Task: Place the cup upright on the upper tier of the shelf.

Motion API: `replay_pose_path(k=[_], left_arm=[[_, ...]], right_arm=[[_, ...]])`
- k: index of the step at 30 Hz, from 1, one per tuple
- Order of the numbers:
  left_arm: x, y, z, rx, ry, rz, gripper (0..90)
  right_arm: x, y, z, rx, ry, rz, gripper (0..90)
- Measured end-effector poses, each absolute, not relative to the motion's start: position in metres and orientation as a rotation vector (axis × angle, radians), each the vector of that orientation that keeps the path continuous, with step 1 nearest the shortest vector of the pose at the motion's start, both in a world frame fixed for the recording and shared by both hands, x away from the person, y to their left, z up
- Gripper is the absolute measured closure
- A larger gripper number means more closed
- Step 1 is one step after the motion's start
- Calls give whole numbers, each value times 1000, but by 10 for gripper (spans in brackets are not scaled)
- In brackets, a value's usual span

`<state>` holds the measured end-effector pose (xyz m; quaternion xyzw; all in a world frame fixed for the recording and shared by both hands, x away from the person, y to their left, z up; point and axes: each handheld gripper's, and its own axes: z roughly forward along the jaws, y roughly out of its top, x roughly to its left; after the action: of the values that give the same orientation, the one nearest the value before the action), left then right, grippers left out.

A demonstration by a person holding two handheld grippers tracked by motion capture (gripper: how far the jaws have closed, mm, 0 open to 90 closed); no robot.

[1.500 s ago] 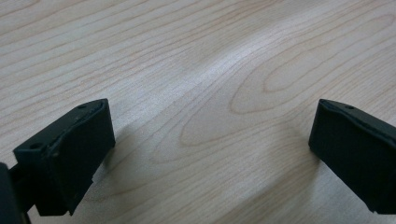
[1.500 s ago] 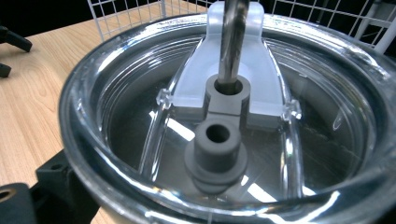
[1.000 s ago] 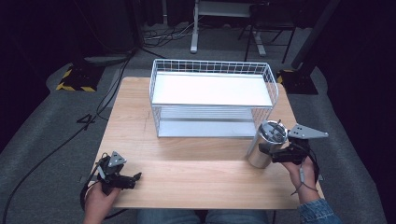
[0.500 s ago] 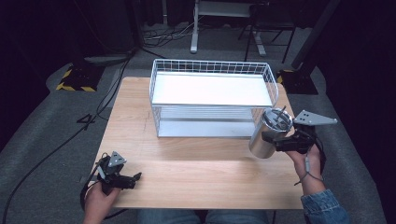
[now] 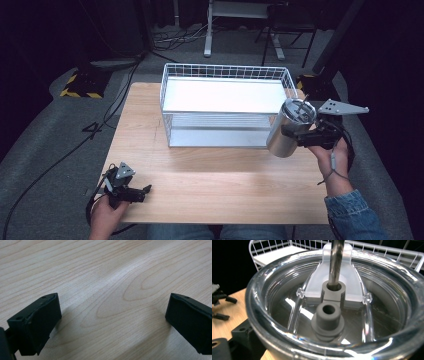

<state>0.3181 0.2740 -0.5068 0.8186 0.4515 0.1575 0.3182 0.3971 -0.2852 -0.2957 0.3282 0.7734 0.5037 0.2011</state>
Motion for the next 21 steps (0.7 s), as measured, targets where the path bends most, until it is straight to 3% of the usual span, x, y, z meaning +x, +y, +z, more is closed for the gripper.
replay_pose_path(k=[21], left_arm=[[318,274,-507,2154,1188,415,6]], right_arm=[[418,-264,-225,897,2142,1410,37]])
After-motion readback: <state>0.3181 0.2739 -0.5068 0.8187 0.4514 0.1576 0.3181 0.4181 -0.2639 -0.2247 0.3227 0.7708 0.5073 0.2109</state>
